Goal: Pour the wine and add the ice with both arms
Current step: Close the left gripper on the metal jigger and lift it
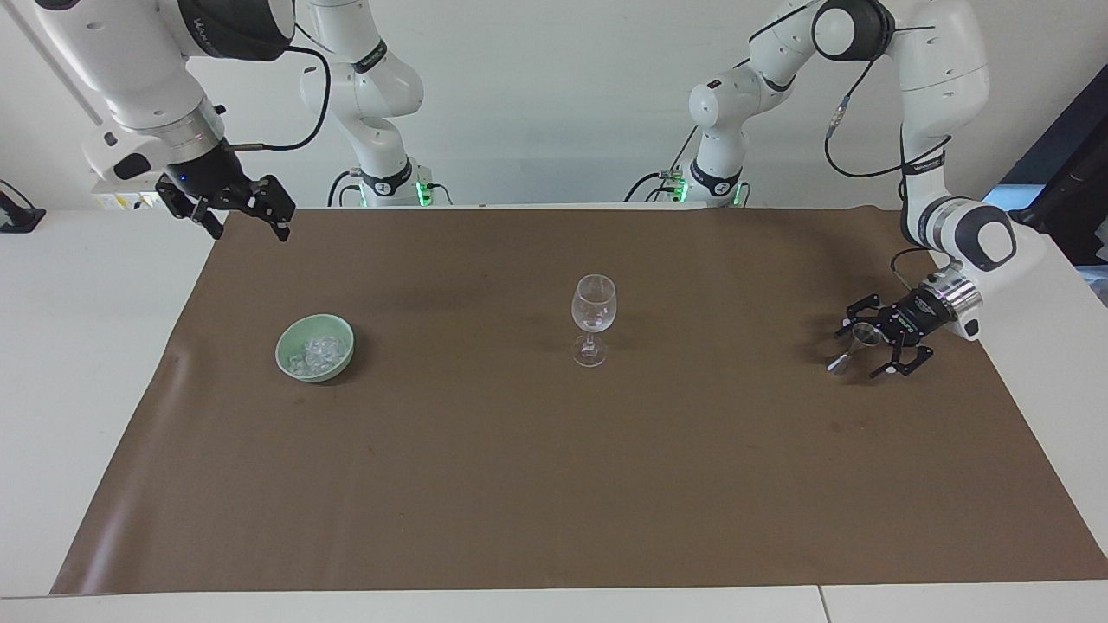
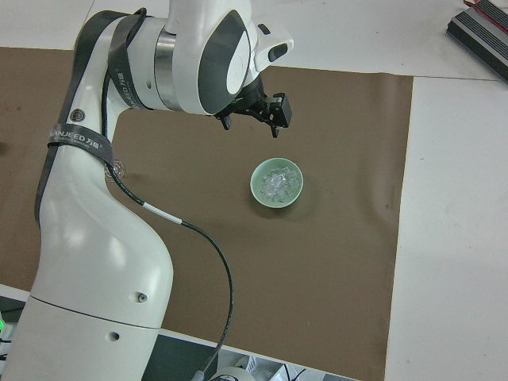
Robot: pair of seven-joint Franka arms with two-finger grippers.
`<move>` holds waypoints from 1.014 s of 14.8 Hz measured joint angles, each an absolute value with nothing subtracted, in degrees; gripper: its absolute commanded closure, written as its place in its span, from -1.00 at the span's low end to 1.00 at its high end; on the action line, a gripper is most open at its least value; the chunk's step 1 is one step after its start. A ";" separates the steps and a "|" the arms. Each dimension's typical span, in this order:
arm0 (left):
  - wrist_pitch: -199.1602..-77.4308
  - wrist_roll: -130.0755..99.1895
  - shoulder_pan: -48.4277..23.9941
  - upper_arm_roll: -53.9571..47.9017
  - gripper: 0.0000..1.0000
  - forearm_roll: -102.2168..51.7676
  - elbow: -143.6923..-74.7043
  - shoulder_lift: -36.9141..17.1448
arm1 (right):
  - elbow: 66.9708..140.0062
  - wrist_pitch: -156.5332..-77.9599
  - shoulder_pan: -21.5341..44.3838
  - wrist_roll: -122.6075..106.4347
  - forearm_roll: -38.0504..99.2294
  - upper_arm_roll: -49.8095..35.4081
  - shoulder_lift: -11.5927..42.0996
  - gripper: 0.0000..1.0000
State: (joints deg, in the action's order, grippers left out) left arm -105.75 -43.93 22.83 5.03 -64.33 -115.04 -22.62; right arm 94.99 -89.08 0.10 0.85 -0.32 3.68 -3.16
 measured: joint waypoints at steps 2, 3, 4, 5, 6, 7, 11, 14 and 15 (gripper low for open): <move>-105.82 -43.89 22.83 5.03 -1.00 -64.39 -115.18 -22.57 | 94.99 -89.08 0.10 0.85 -0.32 3.68 -3.16 -1.00; -105.83 -43.88 22.83 5.03 -1.00 -64.39 -115.19 -22.56 | 94.99 -89.08 0.10 0.85 -0.32 3.68 -3.16 -1.00; -105.83 -43.88 22.83 5.03 -1.00 -64.40 -115.19 -22.55 | 94.99 -89.08 0.10 0.85 -0.32 3.68 -3.16 -1.00; -105.83 -43.88 22.83 5.02 -0.78 -64.40 -115.19 -22.54 | 94.99 -89.08 0.11 0.85 -0.32 3.68 -3.16 -1.00; -105.84 -43.88 22.82 5.01 -0.43 -64.40 -115.20 -22.53 | 94.99 -89.08 0.10 0.85 -0.32 3.68 -3.16 -1.00; -105.84 -43.85 22.82 5.01 -0.07 -64.40 -115.20 -22.52 | 94.99 -89.08 0.10 0.85 -0.32 3.68 -3.16 -1.00; -106.08 -43.85 22.82 5.01 1.00 -64.72 -115.25 -22.50 | 94.99 -89.08 0.10 0.85 -0.32 3.68 -3.16 -1.00; -106.13 -43.81 22.82 5.00 1.00 -65.76 -115.37 -22.47 | 94.99 -89.08 0.10 0.85 -0.32 3.68 -3.16 -1.00; -106.18 -43.77 22.80 4.98 1.00 -66.14 -115.38 -22.38 | 94.99 -89.08 0.10 0.85 -0.32 3.68 -3.16 -1.00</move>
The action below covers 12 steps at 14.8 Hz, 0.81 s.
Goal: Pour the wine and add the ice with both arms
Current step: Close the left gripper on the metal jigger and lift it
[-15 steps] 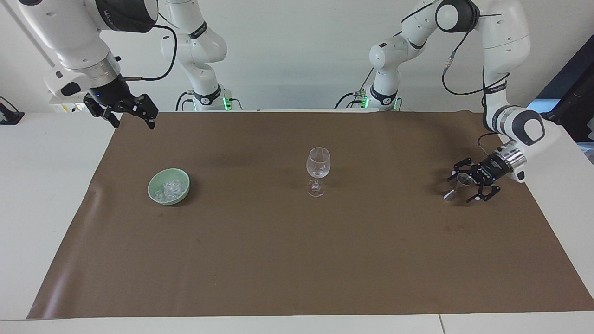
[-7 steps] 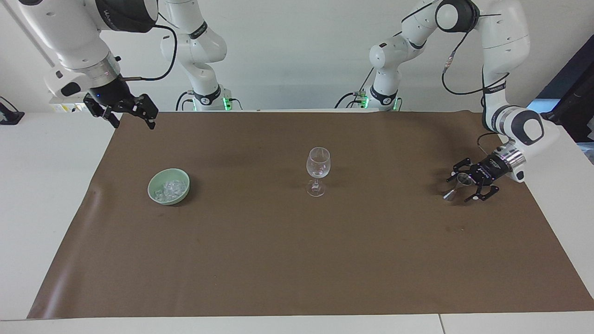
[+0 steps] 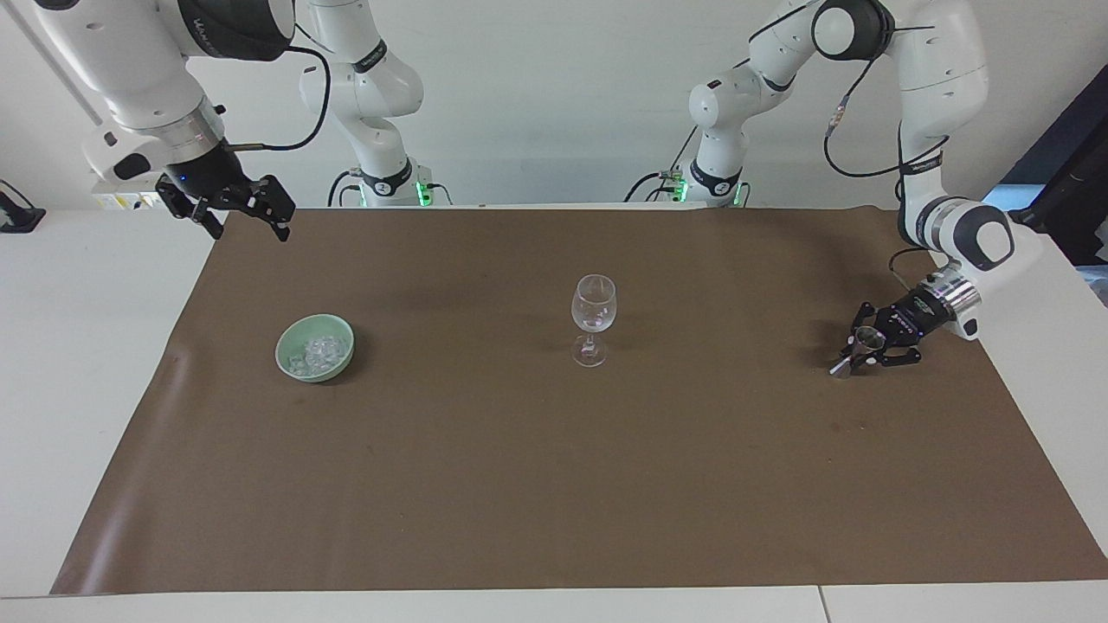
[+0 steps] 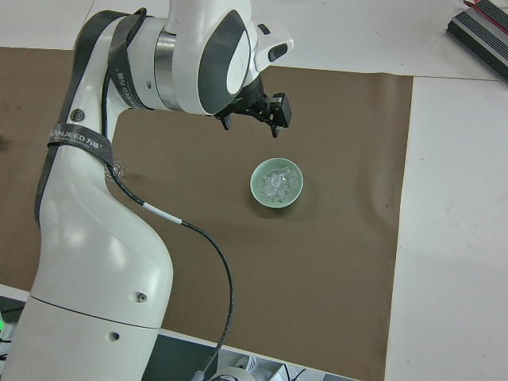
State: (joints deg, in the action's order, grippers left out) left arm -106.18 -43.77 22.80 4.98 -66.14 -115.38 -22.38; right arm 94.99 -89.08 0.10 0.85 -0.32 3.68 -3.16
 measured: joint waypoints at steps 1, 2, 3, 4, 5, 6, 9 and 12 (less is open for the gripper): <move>-106.21 -43.77 22.80 4.99 1.00 -66.19 -115.39 -22.35 | 94.99 -89.08 0.10 0.85 -0.32 3.68 -3.16 -1.00; -106.21 -43.77 22.80 4.98 1.00 -66.21 -115.39 -22.33 | 94.99 -89.08 0.10 0.85 -0.32 3.68 -3.16 -1.00; -106.21 -43.76 22.80 4.98 1.00 -66.25 -115.39 -22.26 | 94.99 -89.08 0.10 0.85 -0.32 3.68 -3.16 -1.00; -106.21 -43.72 22.80 4.97 1.00 -66.27 -115.39 -22.02 | 94.99 -89.08 0.10 0.85 -0.32 3.68 -3.16 -1.00; -106.20 -43.71 22.80 4.95 1.00 -66.29 -115.39 -21.54 | 94.99 -89.08 0.10 0.85 -0.32 3.68 -3.16 -1.00; -106.12 -43.71 22.77 4.92 1.00 -66.30 -115.40 -20.86 | 94.99 -89.08 0.10 0.85 -0.32 3.68 -3.16 -1.00; -105.37 -44.85 21.98 4.65 1.00 -66.34 -116.10 -17.13 | 94.99 -89.08 0.10 0.85 -0.32 3.68 -3.16 -1.00; -105.32 -50.97 17.13 4.59 1.00 -66.39 -118.65 -10.40 | 94.99 -89.08 0.10 0.85 -0.32 3.68 -3.16 -1.00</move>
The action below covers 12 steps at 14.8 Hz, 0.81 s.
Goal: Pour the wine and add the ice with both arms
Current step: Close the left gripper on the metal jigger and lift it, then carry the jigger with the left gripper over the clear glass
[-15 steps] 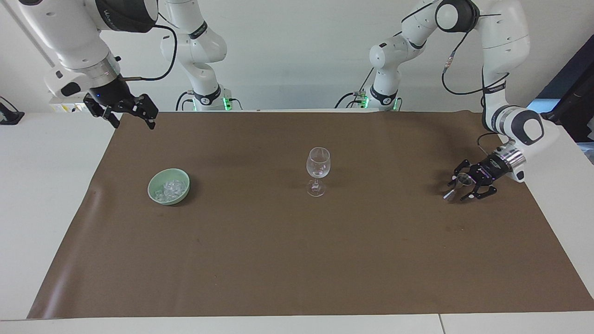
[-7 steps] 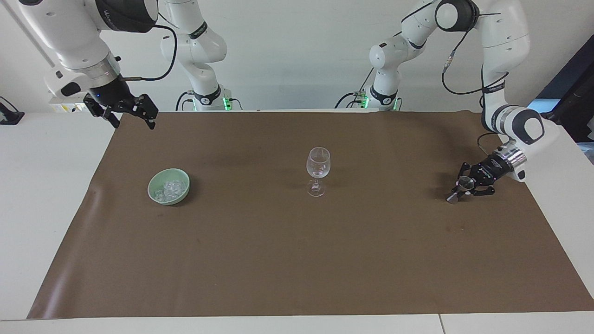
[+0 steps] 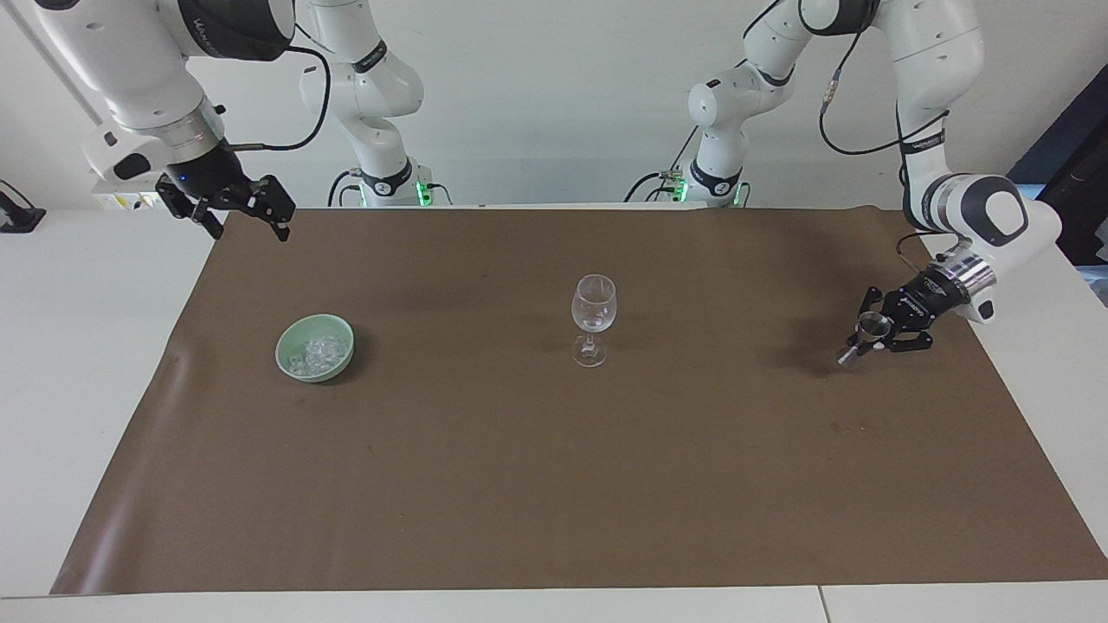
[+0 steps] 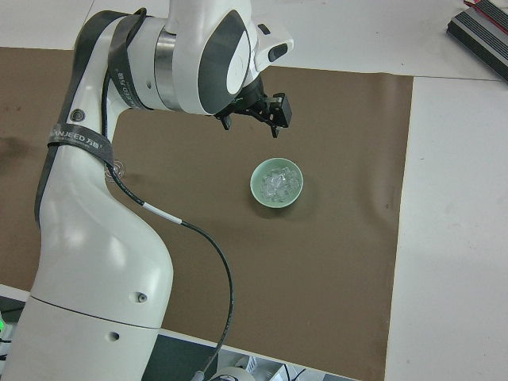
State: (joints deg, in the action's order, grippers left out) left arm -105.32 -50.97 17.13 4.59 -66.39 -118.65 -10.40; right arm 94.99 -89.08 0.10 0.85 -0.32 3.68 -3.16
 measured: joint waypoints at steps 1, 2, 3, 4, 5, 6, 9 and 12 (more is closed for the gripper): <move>-105.64 -53.59 15.11 4.57 1.00 -66.40 -119.36 -8.18 | 94.99 -89.08 0.10 0.85 -0.32 3.68 -3.16 -1.00; -106.07 -56.06 13.18 4.56 1.00 -66.41 -119.94 -6.17 | 94.99 -89.08 0.10 0.85 -0.32 3.68 -3.16 -1.00; -106.63 -58.28 11.35 4.56 1.00 -66.42 -120.39 -4.45 | 94.99 -89.08 0.10 0.85 -0.32 3.68 -3.16 -1.00; -107.54 -60.45 9.44 4.56 1.00 -66.42 -120.70 -2.96 | 94.99 -89.08 0.10 0.85 -0.32 3.68 -3.16 -1.00; -108.89 -62.35 7.27 4.56 1.00 -66.42 -120.90 -1.67 | 94.99 -89.08 0.10 0.85 -0.32 3.68 -3.16 -1.00; -110.61 -64.20 4.97 4.54 1.00 -66.42 -121.06 -0.64 | 94.99 -89.08 0.10 0.85 -0.32 3.68 -3.16 -1.00; -116.91 -70.46 -2.36 4.45 1.00 -66.42 -121.23 1.39 | 94.99 -89.08 0.10 0.85 -0.32 3.68 -3.16 -1.00; -124.25 -76.22 -9.81 4.29 1.00 -66.42 -121.30 2.30 | 94.99 -89.08 0.10 0.85 -0.32 3.68 -3.16 -1.00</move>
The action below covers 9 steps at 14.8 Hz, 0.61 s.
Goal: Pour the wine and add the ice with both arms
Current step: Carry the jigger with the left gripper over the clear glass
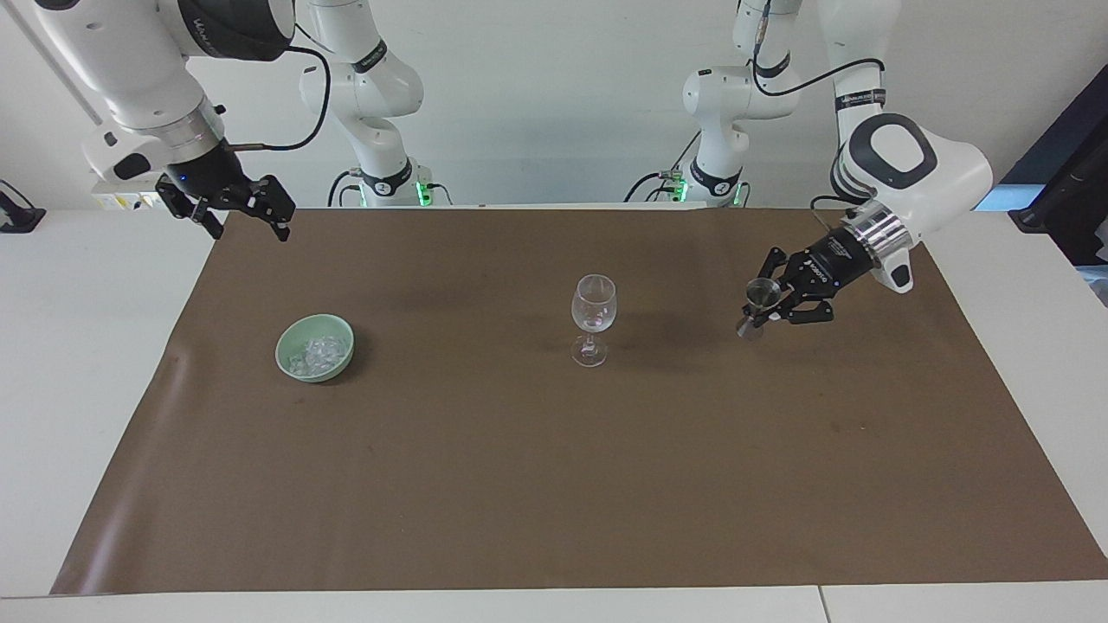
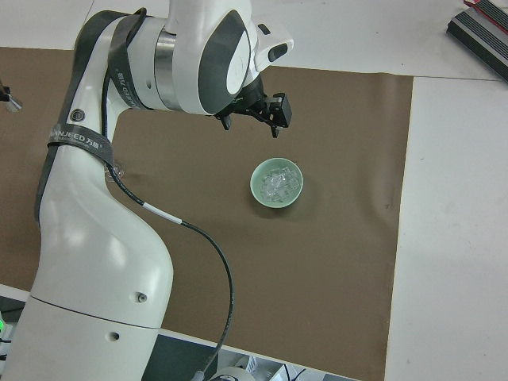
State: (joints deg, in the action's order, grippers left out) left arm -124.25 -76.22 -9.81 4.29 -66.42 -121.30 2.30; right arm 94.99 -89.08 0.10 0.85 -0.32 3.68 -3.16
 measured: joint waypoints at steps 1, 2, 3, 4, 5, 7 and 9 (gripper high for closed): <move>-126.60 -77.41 -12.31 4.23 1.00 -66.42 -121.33 2.40 | 94.99 -89.08 0.10 0.85 -0.32 3.68 -3.16 -1.00; -128.53 -78.04 -14.60 4.20 1.00 -66.28 -121.43 2.41 | 94.99 -89.08 0.10 0.85 -0.32 3.68 -3.16 -1.00; -130.27 -78.39 -16.74 4.14 1.00 -65.81 -121.73 2.42 | 94.99 -89.08 0.10 0.85 -0.32 3.68 -3.16 -1.00; -131.68 -78.76 -18.60 4.11 1.00 -64.82 -122.11 2.42 | 94.99 -89.08 0.10 0.85 -0.32 3.68 -3.16 -1.00; -132.67 -79.27 -20.18 4.07 1.00 -63.25 -122.39 2.42 | 94.99 -89.08 0.10 0.85 -0.32 3.68 -3.16 -1.00; -133.39 -80.02 -22.34 4.03 1.00 -59.91 -122.57 2.43 | 94.99 -89.08 0.10 0.85 -0.32 3.68 -3.16 -1.00; -133.41 -80.13 -23.74 3.73 1.00 -56.12 -122.58 2.47 | 94.99 -89.08 0.10 0.85 -0.32 3.68 -3.16 -1.00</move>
State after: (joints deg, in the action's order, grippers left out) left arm -133.41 -80.13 -23.74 3.73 -56.12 -122.58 2.47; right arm 94.99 -89.08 0.10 0.85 -0.32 3.68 -3.16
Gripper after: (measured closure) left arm 0.784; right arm 0.000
